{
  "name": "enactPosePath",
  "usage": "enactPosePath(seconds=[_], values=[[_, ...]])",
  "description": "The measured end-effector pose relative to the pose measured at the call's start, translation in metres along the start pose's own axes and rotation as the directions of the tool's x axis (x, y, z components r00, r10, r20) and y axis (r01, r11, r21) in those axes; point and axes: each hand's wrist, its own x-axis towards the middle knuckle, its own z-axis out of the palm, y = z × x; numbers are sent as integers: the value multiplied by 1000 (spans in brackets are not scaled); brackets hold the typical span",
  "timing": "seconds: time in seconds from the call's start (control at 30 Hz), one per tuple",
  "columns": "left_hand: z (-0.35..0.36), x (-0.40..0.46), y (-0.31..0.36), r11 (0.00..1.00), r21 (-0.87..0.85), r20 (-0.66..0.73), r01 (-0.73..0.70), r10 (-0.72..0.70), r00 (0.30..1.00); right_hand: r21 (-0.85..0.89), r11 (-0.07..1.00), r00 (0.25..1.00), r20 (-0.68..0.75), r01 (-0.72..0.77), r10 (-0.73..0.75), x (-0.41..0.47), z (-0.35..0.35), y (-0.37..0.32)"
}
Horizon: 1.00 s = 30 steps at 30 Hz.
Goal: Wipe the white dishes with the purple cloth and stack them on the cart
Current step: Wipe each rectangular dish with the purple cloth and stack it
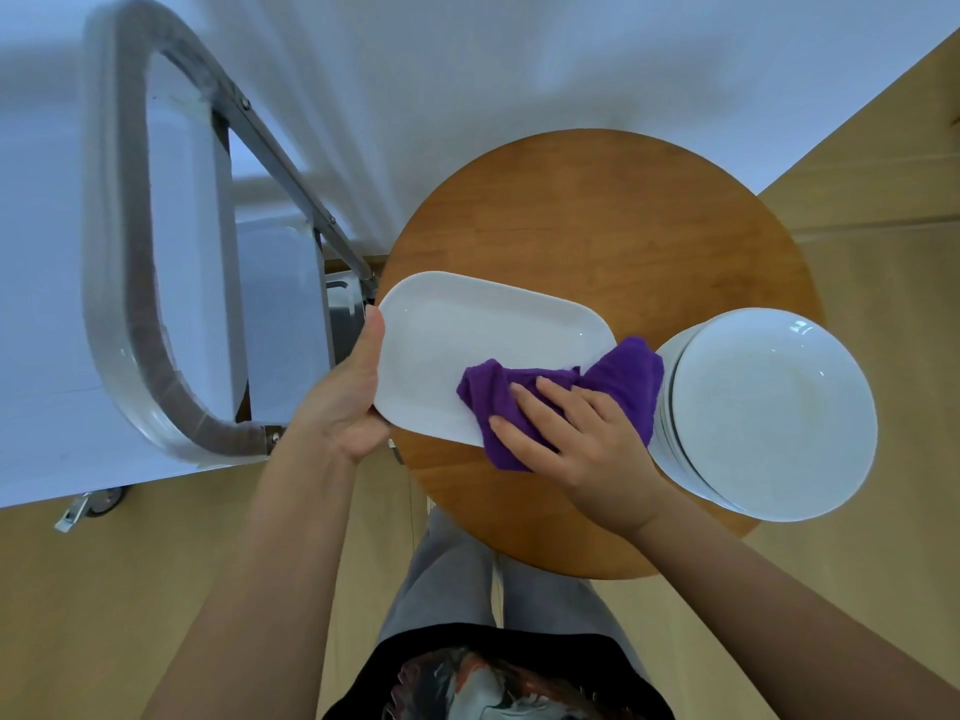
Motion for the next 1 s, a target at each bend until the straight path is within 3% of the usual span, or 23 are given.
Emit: enactPosePath(seconds=[0.07, 0.17, 0.27, 0.33, 0.47, 0.57, 0.7, 0.83, 1.0], values=[[2, 1, 13, 992, 124, -139, -17, 34, 990, 5, 1000, 1000, 6, 16, -16, 0, 0, 2], [7, 2, 23, 976, 201, -363, -86, 155, 919, 52, 997, 998, -32, -53, 55, 4, -1, -3], [36, -1, 8, 974, 37, -326, -223, 223, 919, 108, 968, 968, -79, -228, 237, 19, -2, -14], [61, -4, -19, 979, -9, -339, -204, 190, 922, 147, 937, 937, -108, -316, 333, 32, -4, -24], [74, -8, -34, 985, -72, -424, -155, 110, 899, 225, 924, 929, -137, -310, 345, 43, -10, -34], [61, -8, -21, 987, -81, -359, -139, 101, 928, 125, 985, 985, -105, -123, 136, 28, -9, -21], [40, -8, -8, 993, 52, -116, -102, 107, 987, 136, 988, 997, 0, 80, -80, 10, -8, 0], [21, -7, 5, 981, 190, 67, -31, 19, 998, 144, 973, 980, 65, 179, -190, 5, -9, 11], [16, -3, 22, 958, 272, 141, 96, -138, 980, 189, 940, 955, 32, 284, -295, 14, -13, 12]])
